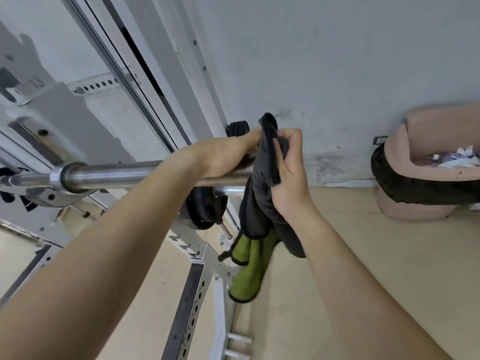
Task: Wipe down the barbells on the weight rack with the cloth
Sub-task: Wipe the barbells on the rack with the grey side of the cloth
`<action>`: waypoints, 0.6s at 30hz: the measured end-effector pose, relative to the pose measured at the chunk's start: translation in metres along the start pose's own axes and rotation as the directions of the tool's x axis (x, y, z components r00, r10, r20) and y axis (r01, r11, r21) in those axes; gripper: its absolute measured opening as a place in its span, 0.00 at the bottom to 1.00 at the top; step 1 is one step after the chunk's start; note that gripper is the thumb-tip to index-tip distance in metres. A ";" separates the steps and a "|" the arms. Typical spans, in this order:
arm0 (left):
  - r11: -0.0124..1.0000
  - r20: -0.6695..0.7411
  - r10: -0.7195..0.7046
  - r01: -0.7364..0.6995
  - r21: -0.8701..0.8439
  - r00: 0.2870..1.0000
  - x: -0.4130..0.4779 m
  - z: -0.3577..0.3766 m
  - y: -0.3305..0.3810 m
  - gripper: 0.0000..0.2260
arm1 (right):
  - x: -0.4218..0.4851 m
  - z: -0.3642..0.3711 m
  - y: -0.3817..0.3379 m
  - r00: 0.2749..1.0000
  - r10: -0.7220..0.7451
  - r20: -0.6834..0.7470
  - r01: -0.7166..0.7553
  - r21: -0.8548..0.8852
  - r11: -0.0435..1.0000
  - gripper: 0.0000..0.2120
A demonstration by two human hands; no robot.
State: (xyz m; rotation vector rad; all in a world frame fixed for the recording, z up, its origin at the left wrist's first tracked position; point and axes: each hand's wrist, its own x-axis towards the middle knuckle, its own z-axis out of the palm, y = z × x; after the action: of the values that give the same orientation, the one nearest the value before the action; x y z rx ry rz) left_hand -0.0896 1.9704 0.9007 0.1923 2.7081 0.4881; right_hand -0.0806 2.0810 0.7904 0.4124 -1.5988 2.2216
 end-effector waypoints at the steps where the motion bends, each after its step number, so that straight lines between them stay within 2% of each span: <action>1: 0.989 0.103 0.022 -0.006 -0.150 0.994 0.006 -0.003 0.000 0.30 | 0.001 0.000 0.000 1.000 -0.012 0.005 0.012 -0.008 1.000 0.06; 2: 0.973 0.148 0.040 -0.005 -0.229 0.988 0.012 -0.003 -0.001 0.30 | 0.003 0.000 -0.001 1.000 -0.025 0.013 0.025 -0.021 0.999 0.07; 3: 0.972 0.136 0.041 -0.007 -0.235 0.990 0.015 -0.002 -0.002 0.29 | 0.003 0.000 -0.001 0.999 -0.030 0.022 0.031 -0.032 0.999 0.07; 4: 0.988 0.061 0.031 -0.022 -0.151 0.998 0.014 -0.002 -0.001 0.29 | 0.002 -0.001 0.001 0.999 -0.026 0.022 0.027 -0.035 0.999 0.07; 5: 1.000 -0.092 0.022 -0.021 0.008 0.996 0.011 0.000 0.001 0.28 | 0.002 0.000 0.001 1.000 -0.012 0.016 0.013 -0.033 0.999 0.06; 6: 0.979 -0.348 0.046 0.027 0.203 0.936 0.009 0.003 0.001 0.27 | 0.001 0.001 0.000 1.000 0.005 0.008 -0.005 -0.023 1.000 0.05; 7: 0.945 -0.587 0.135 0.075 0.319 0.798 0.000 0.009 -0.002 0.24 | 0.001 0.002 -0.001 1.000 0.025 0.000 -0.025 -0.001 1.000 0.04; 8: 0.943 -0.708 0.207 0.055 0.328 0.675 -0.014 0.021 -0.006 0.22 | 0.001 0.003 -0.002 0.999 0.041 -0.013 -0.040 0.024 0.999 0.04; 9: 0.952 -0.730 0.246 -0.018 0.305 0.637 -0.026 0.034 -0.011 0.20 | 0.002 0.004 -0.004 0.998 0.053 -0.034 -0.052 0.040 0.998 0.04; 10: 0.957 -0.702 0.252 -0.064 0.283 0.666 -0.032 0.045 -0.017 0.20 | 0.002 0.004 -0.006 0.997 0.065 -0.049 -0.063 0.048 0.997 0.05; 12: 0.955 -0.615 0.236 -0.061 0.291 0.752 -0.030 0.057 -0.027 0.24 | 0.002 0.006 -0.008 0.994 0.097 -0.053 -0.094 0.067 0.993 0.05; 14: 0.956 -0.564 0.230 -0.075 0.285 0.793 -0.019 0.048 -0.024 0.26 | 0.001 0.008 -0.009 0.992 0.112 -0.059 -0.107 0.084 0.991 0.06; 16: 0.956 -0.495 0.225 -0.091 0.280 0.840 -0.011 0.033 -0.017 0.28 | 0.000 0.010 -0.009 0.994 0.097 -0.053 -0.091 0.100 0.991 0.07; 18: 0.973 -0.356 0.153 -0.077 0.218 0.922 0.000 0.018 -0.014 0.29 | 0.000 0.011 -0.008 0.997 0.052 -0.056 -0.046 0.096 0.994 0.07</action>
State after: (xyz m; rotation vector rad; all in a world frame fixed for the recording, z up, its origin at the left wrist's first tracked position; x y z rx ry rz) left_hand -0.0835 1.9633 0.8797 0.3485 3.1335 0.3060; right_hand -0.0762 2.0733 0.8005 0.3341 -1.4937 2.3309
